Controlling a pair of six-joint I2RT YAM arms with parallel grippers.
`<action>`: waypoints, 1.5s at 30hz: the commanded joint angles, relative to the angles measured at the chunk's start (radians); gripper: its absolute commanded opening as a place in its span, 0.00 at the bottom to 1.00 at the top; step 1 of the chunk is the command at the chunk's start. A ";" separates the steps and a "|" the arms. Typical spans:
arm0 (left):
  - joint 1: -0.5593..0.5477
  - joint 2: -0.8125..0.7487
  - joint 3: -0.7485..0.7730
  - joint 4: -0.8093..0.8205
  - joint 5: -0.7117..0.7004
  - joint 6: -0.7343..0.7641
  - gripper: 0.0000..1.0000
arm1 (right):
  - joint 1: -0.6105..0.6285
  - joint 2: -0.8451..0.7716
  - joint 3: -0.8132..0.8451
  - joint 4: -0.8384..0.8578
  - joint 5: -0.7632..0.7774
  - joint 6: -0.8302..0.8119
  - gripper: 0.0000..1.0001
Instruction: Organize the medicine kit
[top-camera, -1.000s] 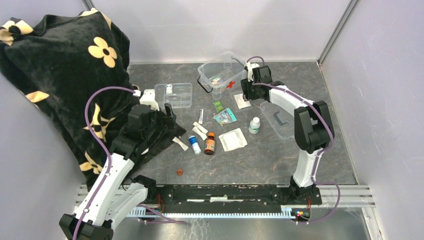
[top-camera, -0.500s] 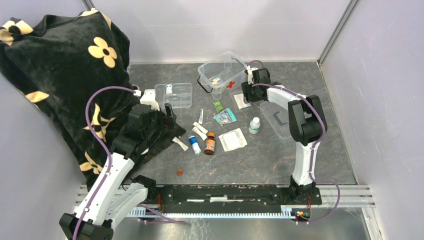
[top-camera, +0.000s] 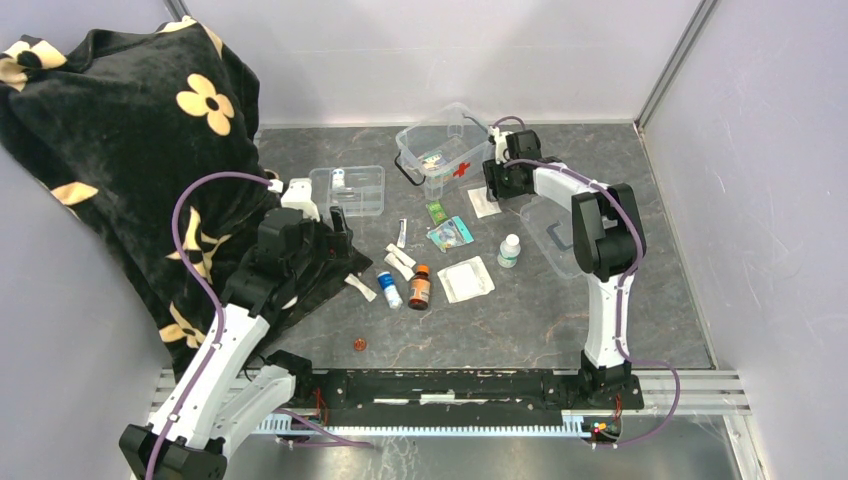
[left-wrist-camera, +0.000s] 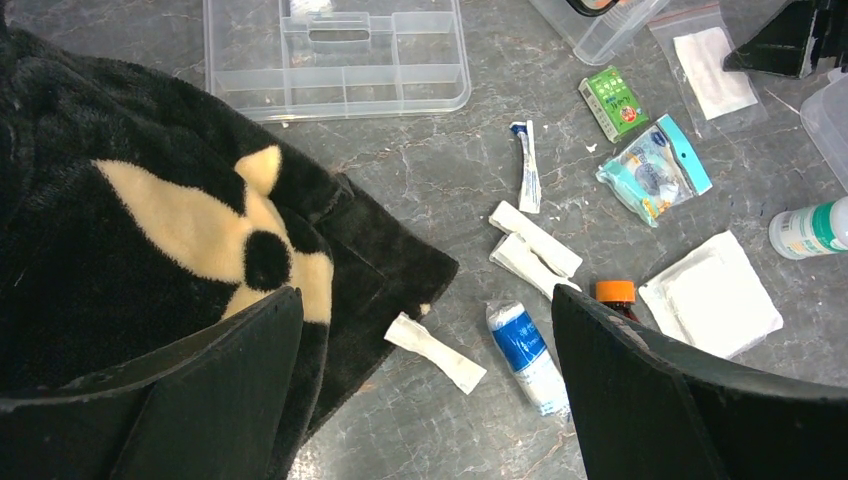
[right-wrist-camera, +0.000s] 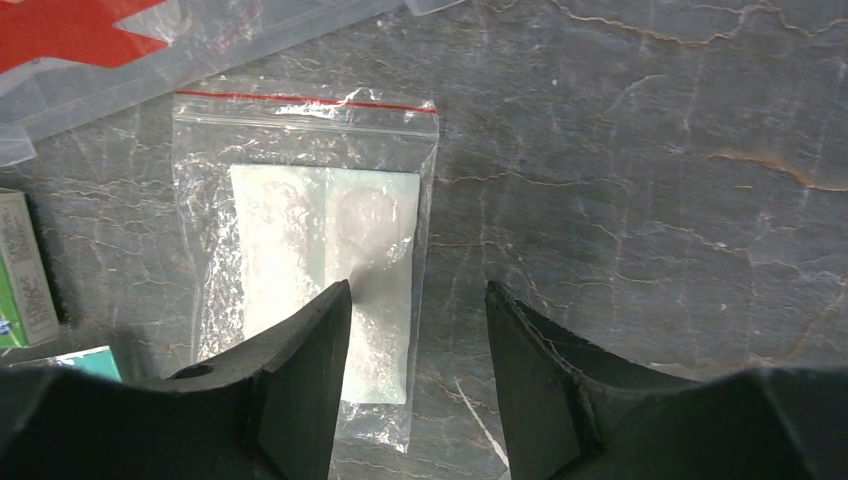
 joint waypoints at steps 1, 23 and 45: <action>-0.004 0.000 0.003 0.027 -0.008 0.044 1.00 | 0.000 0.016 0.024 -0.004 -0.059 -0.016 0.57; -0.003 0.006 0.004 0.027 -0.018 0.045 1.00 | -0.002 -0.075 -0.085 0.076 -0.044 0.002 0.10; -0.004 0.019 0.006 0.028 -0.009 0.039 1.00 | -0.003 -0.409 -0.175 0.120 0.101 -0.010 0.00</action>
